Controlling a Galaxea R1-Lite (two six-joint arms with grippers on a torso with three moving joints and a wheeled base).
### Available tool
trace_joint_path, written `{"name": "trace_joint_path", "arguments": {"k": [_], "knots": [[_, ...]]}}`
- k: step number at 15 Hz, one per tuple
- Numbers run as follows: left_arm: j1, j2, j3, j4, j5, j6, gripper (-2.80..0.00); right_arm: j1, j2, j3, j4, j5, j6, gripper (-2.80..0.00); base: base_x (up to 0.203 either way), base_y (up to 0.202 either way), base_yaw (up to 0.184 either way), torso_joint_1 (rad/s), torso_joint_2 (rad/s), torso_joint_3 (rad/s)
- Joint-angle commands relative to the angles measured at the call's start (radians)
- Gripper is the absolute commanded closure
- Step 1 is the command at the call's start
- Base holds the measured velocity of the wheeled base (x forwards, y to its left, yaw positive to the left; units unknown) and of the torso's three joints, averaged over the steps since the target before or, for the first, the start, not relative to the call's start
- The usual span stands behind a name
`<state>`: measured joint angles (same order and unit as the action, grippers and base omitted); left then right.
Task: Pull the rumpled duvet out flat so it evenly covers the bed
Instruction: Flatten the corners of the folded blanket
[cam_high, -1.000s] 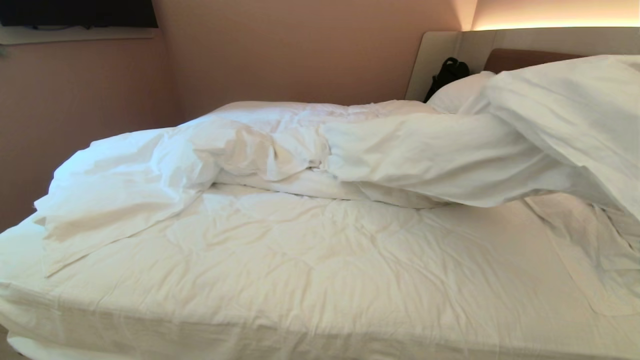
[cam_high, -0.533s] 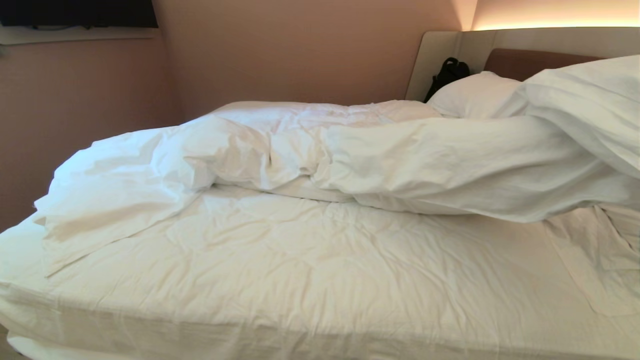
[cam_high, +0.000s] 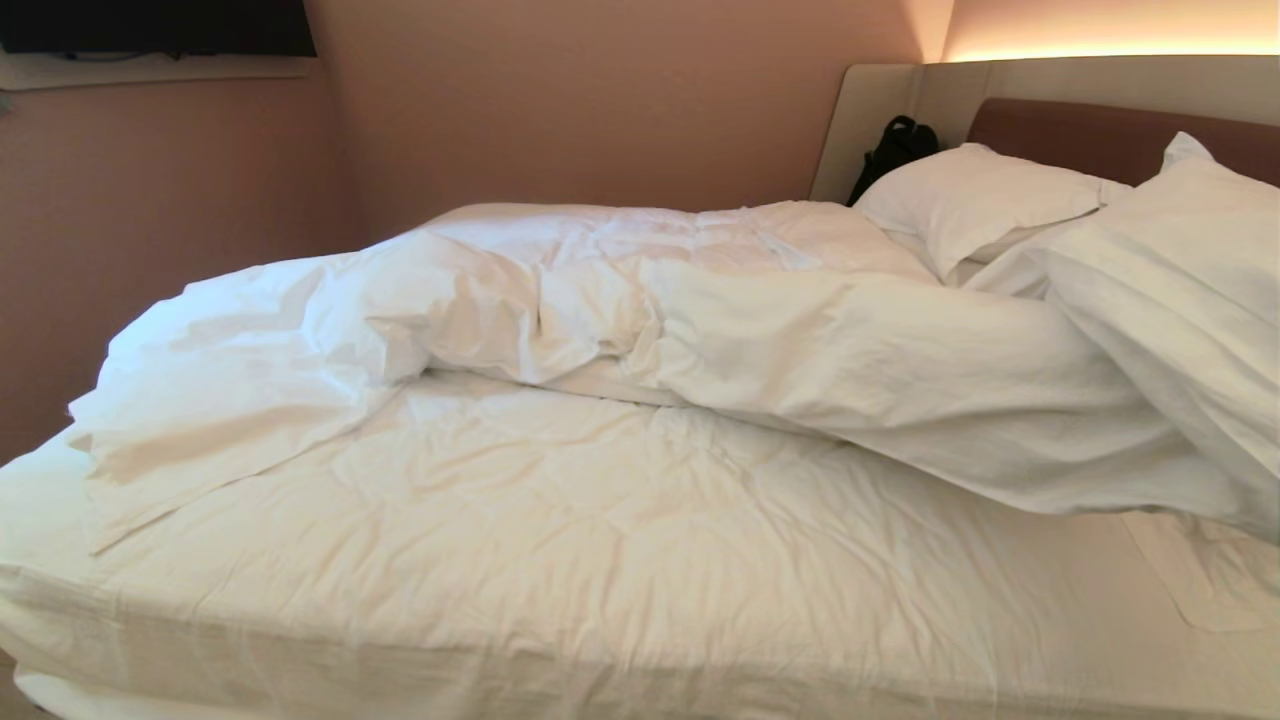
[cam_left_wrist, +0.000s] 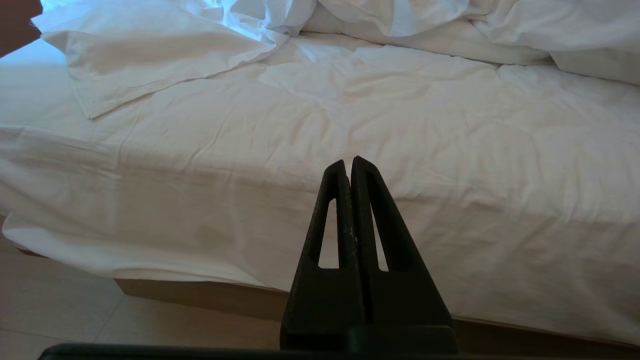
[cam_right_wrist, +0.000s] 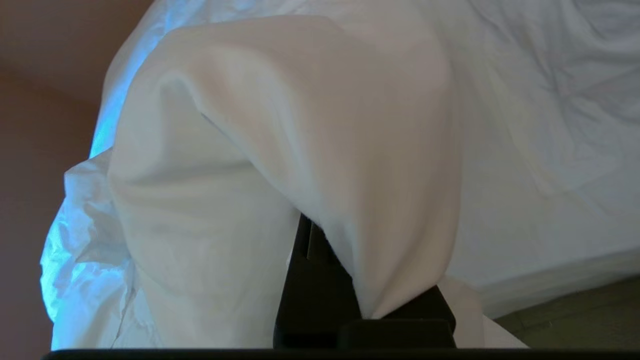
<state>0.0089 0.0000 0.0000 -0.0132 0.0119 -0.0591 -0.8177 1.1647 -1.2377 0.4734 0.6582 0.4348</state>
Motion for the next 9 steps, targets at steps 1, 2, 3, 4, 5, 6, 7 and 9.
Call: {"name": "trace_joint_path", "arguments": {"k": [1, 2, 3, 4, 5, 6, 7, 9], "knots": [[0.000, 0.002, 0.000, -0.001, 0.000, -0.001, 0.00, 0.000, 0.001, 0.017, 0.016, -0.054, -0.016, -2.80, 0.000, 0.000, 0.000, 0.000, 0.00, 0.000], [0.000, 0.002, 0.000, -0.001, 0.000, -0.001, 0.00, 0.000, 0.001, 0.014, 0.016, -0.054, -0.015, -2.80, 0.000, 0.000, 0.000, 0.000, 0.00, 0.000], [0.000, 0.002, 0.000, -0.001, 0.000, -0.001, 0.00, 0.000, 0.000, 0.012, 0.018, -0.054, -0.015, -2.80, 0.000, 0.000, 0.000, 0.000, 0.00, 0.000], [0.000, 0.002, 0.000, -0.001, 0.000, -0.001, 0.00, 0.000, -0.003, 0.007, 0.016, -0.054, -0.015, -2.80, 0.000, 0.000, 0.000, 0.000, 0.00, 0.000], [0.000, 0.002, 0.000, -0.001, 0.000, -0.001, 0.00, 0.000, -0.007, 0.004, 0.016, -0.054, -0.016, -2.80, 0.000, 0.000, 0.000, 0.000, 0.00, 0.000], [0.000, 0.002, 0.000, -0.001, 0.000, -0.001, 0.00, 0.000, -0.008, 0.000, 0.016, -0.054, -0.016, -2.80, 0.000, 0.000, 0.000, 0.000, 0.00, 0.000], [0.000, 0.002, 0.000, -0.001, 0.000, -0.001, 0.00, 0.001, -0.012, -0.011, 0.017, -0.054, -0.016, -2.80, 0.000, 0.000, 0.000, 0.000, 0.00, 0.000], [0.000, 0.002, 0.000, -0.001, 0.000, -0.001, 0.00, 0.003, -0.039, -0.026, 0.007, -0.040, -0.014, -2.80, 0.000, 0.000, 0.000, 0.000, 0.00, 0.000]]}}
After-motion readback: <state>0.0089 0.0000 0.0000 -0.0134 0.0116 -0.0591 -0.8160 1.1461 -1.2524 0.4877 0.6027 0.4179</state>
